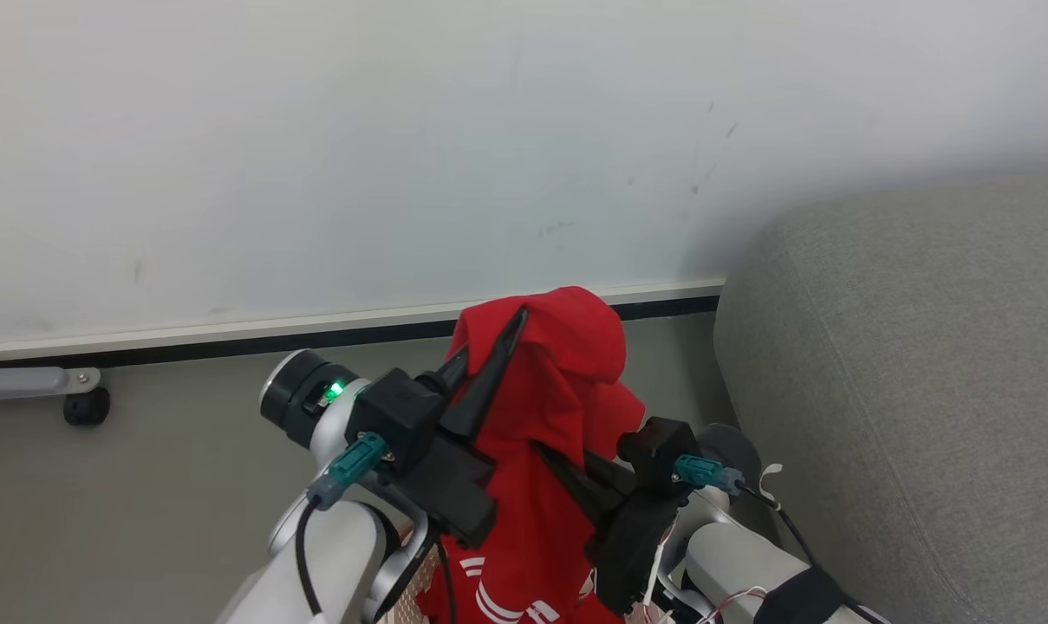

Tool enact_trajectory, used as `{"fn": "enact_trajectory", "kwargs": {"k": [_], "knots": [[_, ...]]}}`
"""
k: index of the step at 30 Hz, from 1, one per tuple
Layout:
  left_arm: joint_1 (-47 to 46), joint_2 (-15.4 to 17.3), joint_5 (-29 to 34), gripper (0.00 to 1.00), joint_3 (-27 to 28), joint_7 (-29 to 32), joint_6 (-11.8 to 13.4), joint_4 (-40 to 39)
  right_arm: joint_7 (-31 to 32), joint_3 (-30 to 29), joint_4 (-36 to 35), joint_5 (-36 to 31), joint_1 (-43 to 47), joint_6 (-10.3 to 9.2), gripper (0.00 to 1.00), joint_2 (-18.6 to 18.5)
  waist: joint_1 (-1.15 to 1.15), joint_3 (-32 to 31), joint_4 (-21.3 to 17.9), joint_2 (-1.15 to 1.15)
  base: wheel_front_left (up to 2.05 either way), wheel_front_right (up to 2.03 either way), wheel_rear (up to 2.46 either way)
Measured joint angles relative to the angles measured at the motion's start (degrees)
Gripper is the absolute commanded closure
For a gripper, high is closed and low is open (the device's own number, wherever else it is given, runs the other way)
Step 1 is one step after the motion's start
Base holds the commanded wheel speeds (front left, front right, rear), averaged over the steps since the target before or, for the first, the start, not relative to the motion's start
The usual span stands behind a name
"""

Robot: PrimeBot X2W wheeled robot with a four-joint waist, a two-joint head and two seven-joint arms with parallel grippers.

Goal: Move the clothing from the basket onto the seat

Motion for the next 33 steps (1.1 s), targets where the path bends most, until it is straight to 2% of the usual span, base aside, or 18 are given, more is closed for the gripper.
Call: {"fn": "enact_trajectory", "kwargs": {"k": [1, 2, 3, 4, 9, 17, 28, 33], "knots": [[0.21, 0.18, -0.37, 0.56, 0.46, 0.00, 0.29, 0.00, 0.01, 0.03, -0.01, 0.65, -0.29, 0.00, 1.00, 0.01, 0.00, 0.04, -0.19, 0.00, 0.00, 0.00, 0.00], [0.56, 0.26, -0.78, 0.21, 1.11, -0.01, 0.34, 0.01, 0.00, -0.05, 0.00, 1.11, -0.43, 0.00, 1.00, 0.01, 0.00, 0.08, -0.39, 0.00, 0.00, 0.00, 0.00], [1.08, 0.27, -1.26, 0.08, 1.72, -0.02, 0.67, 0.04, 0.01, -0.24, 0.10, 1.34, -0.42, 0.00, 1.00, 0.01, 0.00, 0.12, -0.61, 0.00, 0.00, 0.00, 0.00], [1.52, 0.31, -1.78, 0.00, 2.19, -0.03, 0.74, 0.21, 0.01, -0.52, 0.27, 1.74, -0.42, 0.00, 1.00, 0.01, 0.00, 0.17, -0.85, 0.00, 0.00, 0.00, 0.00], [3.44, 0.87, -3.82, 0.00, 3.78, -0.58, 0.91, 0.80, 0.01, -2.35, 0.32, 3.41, -0.47, 0.00, 1.00, -1.01, 0.00, 0.37, -2.13, 0.00, 0.00, 0.00, 0.00], [6.55, 2.15, -4.38, 0.00, 4.72, -1.54, 1.24, 2.07, 0.01, -6.52, -0.33, 4.74, -0.68, 0.00, 1.00, -5.15, 0.00, 0.47, -4.55, 0.00, 0.00, 0.00, 0.00], [11.90, 2.34, -4.38, 0.00, 2.27, -2.56, 1.15, 2.25, 0.01, -10.80, -3.37, 4.54, -0.19, -0.13, 1.00, -10.45, 0.00, -0.05, -8.86, 0.00, 0.00, 0.00, 0.00], [13.64, 2.22, -4.37, 0.00, 0.97, -2.74, 1.13, 2.34, 0.01, -12.14, -6.08, 4.02, 0.79, -0.97, 1.00, -12.80, 0.00, -0.32, -11.42, 0.00, 0.00, 0.00, 0.00]]}}
